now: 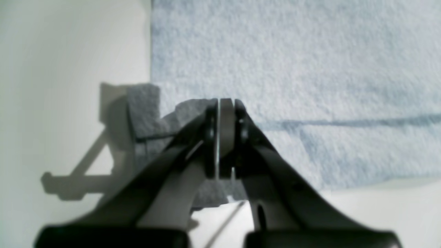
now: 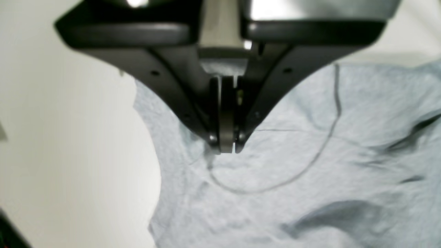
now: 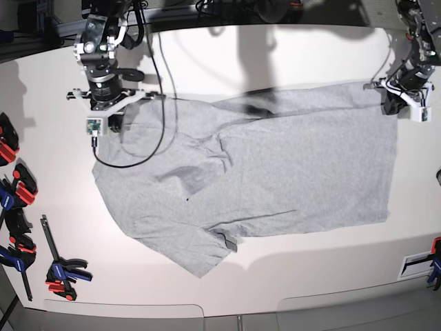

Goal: Fold the T-shirt properly
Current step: 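Lift the shirt with both grippers and pull it away from the table edge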

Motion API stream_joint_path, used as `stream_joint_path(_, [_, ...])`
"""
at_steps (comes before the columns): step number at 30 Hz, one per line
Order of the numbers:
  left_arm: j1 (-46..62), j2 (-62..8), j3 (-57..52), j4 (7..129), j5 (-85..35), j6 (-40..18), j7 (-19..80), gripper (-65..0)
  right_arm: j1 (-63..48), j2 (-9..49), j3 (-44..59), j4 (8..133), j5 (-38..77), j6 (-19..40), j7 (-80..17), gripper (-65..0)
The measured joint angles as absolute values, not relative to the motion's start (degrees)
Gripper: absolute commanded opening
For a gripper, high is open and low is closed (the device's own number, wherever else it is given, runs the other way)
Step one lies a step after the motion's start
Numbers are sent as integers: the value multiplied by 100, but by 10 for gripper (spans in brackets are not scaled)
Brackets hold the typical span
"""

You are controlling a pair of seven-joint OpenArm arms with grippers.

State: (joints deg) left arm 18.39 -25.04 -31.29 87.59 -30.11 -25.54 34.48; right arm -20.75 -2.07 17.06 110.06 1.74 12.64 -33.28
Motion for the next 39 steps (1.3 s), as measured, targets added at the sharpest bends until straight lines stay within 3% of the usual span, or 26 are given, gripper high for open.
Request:
stream_joint_path(14, [1839, -2460, -3118, 8455, -2672, -2486, 3522, -650, -1264, -204, 1726, 8882, 202, 1175, -2956, -650])
stream_joint_path(22, [1822, -2495, -3151, 7550, -2982, -2552, 3339, -650, -1251, -189, 1726, 8864, 311, 1175, -3199, -650])
stream_joint_path(39, [2606, -2705, -3188, 7640, -3704, -2598, 3398, -650, -2270, 69, 1726, 9456, 1050, 1461, -3380, -650])
